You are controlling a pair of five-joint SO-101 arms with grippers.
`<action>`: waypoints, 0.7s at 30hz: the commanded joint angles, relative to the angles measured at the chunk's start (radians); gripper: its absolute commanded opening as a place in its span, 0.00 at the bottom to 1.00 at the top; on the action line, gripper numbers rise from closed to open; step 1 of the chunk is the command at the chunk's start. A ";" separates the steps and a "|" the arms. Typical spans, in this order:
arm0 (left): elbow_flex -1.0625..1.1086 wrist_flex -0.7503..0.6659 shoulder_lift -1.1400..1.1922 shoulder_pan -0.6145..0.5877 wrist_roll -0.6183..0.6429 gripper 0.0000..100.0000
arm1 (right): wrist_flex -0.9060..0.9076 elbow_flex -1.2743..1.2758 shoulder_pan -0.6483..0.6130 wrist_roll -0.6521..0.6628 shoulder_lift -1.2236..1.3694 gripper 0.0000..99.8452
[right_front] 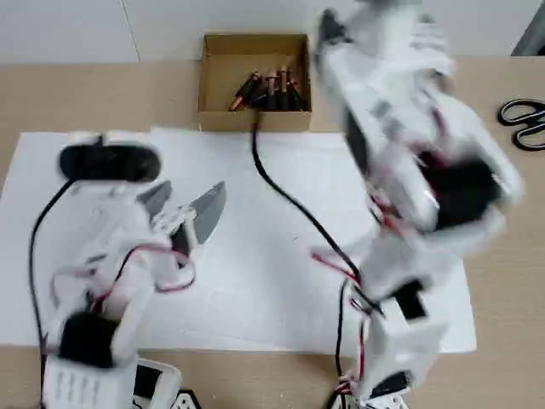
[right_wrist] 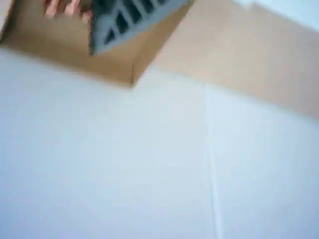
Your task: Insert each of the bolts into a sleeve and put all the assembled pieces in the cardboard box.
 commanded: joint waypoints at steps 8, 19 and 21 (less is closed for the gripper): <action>0.351 -0.077 -0.546 -0.006 -0.011 0.26 | 0.015 0.362 0.054 -0.003 -0.564 0.29; 0.641 -0.321 -0.542 -0.006 -0.009 0.26 | -0.208 1.907 0.140 -0.008 -1.351 0.29; 0.705 -0.379 -0.542 -0.006 -0.009 0.26 | -0.369 2.162 0.183 -0.008 -1.484 0.29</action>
